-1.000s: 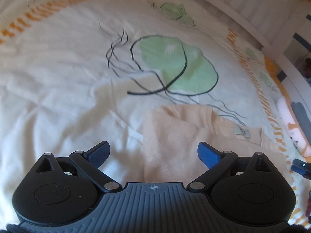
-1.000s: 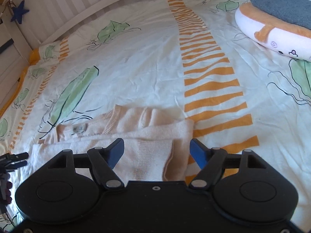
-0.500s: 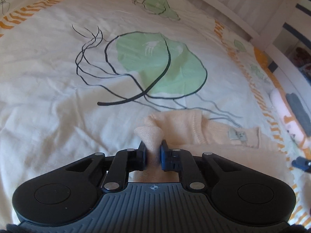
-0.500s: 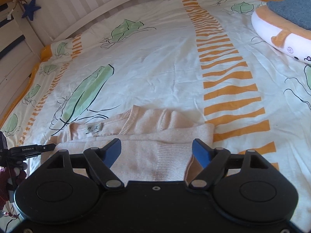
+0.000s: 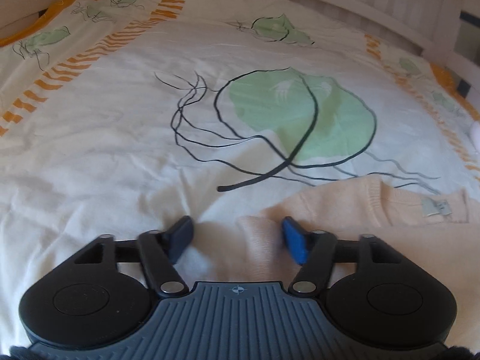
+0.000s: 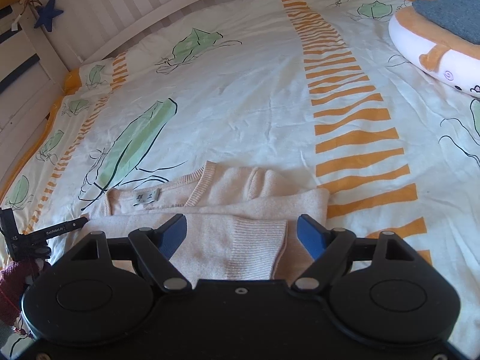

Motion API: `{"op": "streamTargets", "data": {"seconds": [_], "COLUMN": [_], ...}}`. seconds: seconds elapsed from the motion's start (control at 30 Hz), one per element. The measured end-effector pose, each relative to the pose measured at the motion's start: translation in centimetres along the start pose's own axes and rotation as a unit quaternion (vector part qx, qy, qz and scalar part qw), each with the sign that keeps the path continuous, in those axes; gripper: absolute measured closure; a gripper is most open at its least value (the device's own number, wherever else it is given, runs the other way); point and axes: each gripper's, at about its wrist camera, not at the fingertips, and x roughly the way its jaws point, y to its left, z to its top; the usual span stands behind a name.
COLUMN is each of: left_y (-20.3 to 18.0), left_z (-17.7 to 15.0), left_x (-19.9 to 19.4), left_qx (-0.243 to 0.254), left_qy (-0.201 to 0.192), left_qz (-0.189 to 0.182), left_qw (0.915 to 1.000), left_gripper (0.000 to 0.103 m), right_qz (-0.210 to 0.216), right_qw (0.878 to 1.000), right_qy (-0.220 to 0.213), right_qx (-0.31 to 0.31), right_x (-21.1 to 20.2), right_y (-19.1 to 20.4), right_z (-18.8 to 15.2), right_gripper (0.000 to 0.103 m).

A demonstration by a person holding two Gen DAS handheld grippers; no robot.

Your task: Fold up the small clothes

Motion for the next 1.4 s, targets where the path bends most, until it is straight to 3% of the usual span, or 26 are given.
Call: {"op": "streamTargets", "data": {"seconds": [0.13, 0.2, 0.27, 0.53, 0.8, 1.17, 1.27, 1.4], "left_y": [-0.6, -0.2, 0.5, 1.5, 1.2, -1.1, -1.8, -3.0], "left_z": [-0.1, -0.5, -1.0, -6.0, -11.0, -15.2, -16.5, -17.7], "left_x": [-0.9, -1.9, -3.3, -11.0, -15.7, -20.8, -21.3, -21.9], "left_qx": [0.037, 0.024, 0.008, -0.013, -0.036, 0.001, 0.016, 0.059], "left_qy": [0.024, 0.039, 0.057, 0.09, 0.138, 0.157, 0.173, 0.182], "left_qz": [0.015, 0.01, 0.004, -0.055, -0.111, -0.139, -0.153, -0.143], "left_qw": [0.9989, 0.9989, 0.9983, 0.9943, 0.9835, 0.9778, 0.9728, 0.971], "left_gripper": [0.018, 0.01, 0.009, 0.006, 0.006, 0.006, 0.006, 0.005], "right_qz": [0.002, 0.0, -0.003, 0.008, 0.064, 0.1, 0.099, 0.104], "right_qw": [1.0, 1.0, 1.0, 1.0, 0.998, 0.991, 0.984, 0.971], "right_qy": [-0.003, -0.006, -0.01, -0.018, -0.004, 0.055, 0.091, 0.136], "right_qx": [0.006, 0.008, 0.01, 0.023, 0.027, -0.073, -0.119, -0.169], "right_x": [-0.1, -0.4, -0.8, -3.3, -7.4, -12.2, -11.9, -11.0], "right_y": [-0.2, -0.4, -0.6, -1.1, 1.0, 5.5, 6.5, 7.8], "right_z": [0.0, -0.1, -0.2, -1.6, -5.5, -11.6, -12.9, -14.1], "right_gripper": [0.014, 0.014, 0.014, 0.011, 0.009, 0.004, 0.004, 0.004]}}
